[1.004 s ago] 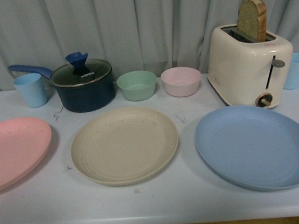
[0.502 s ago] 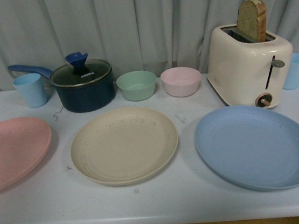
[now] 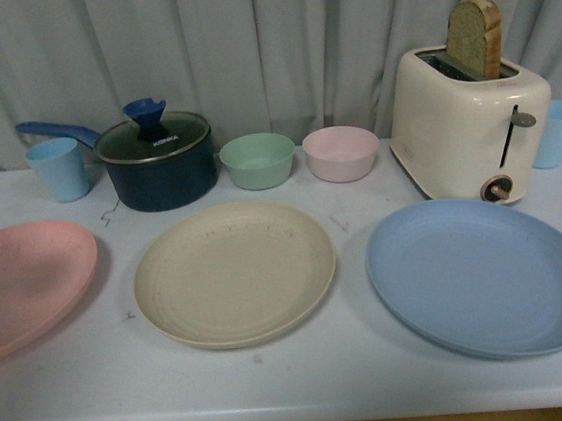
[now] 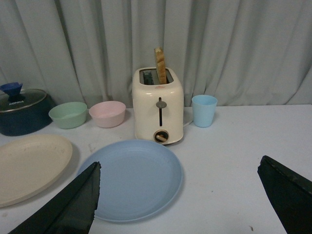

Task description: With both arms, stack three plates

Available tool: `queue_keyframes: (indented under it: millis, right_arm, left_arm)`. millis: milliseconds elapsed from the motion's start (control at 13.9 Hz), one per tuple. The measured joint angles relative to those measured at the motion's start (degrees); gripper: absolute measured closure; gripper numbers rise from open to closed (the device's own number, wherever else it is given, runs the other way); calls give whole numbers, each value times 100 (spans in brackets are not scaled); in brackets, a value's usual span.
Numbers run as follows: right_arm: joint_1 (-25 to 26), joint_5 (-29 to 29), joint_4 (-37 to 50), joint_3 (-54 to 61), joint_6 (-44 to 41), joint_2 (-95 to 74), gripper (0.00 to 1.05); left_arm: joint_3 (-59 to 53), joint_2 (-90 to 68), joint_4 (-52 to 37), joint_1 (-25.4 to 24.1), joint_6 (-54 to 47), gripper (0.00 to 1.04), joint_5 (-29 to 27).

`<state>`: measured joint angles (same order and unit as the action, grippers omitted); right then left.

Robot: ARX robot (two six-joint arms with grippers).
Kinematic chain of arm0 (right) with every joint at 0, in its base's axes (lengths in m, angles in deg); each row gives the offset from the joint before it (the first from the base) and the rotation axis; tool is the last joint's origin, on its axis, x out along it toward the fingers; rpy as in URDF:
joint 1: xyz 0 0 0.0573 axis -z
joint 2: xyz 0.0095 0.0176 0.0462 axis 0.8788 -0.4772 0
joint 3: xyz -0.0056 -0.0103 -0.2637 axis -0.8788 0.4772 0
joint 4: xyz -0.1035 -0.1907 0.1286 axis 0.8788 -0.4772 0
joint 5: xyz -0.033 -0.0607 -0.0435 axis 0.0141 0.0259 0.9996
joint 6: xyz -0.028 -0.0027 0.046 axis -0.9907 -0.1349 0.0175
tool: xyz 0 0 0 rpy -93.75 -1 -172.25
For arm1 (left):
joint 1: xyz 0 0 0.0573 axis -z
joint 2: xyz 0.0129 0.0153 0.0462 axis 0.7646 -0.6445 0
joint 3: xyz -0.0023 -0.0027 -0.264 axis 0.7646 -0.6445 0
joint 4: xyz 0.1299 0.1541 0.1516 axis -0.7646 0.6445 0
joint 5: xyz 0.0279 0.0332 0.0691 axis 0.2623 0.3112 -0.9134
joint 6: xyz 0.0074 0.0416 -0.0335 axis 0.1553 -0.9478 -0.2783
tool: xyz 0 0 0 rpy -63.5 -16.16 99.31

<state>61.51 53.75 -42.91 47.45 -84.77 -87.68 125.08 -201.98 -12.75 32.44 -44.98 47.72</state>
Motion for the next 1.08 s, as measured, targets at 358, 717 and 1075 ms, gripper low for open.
queue_keyframes:
  millis: [358, 717, 1075]
  right_arm:
    - [0, 0, 0, 0, 0, 0, 6]
    - [0, 2, 0, 0, 0, 0, 6]
    - [0, 2, 0, 0, 0, 0, 6]
  left_arm:
    - [-420, -693, -955, -450, 328, 7, -306]
    - [-420, -957, -1051, -439, 605, 20, -278]
    - [-420, -968, -1080, -297, 678, 74, -256]
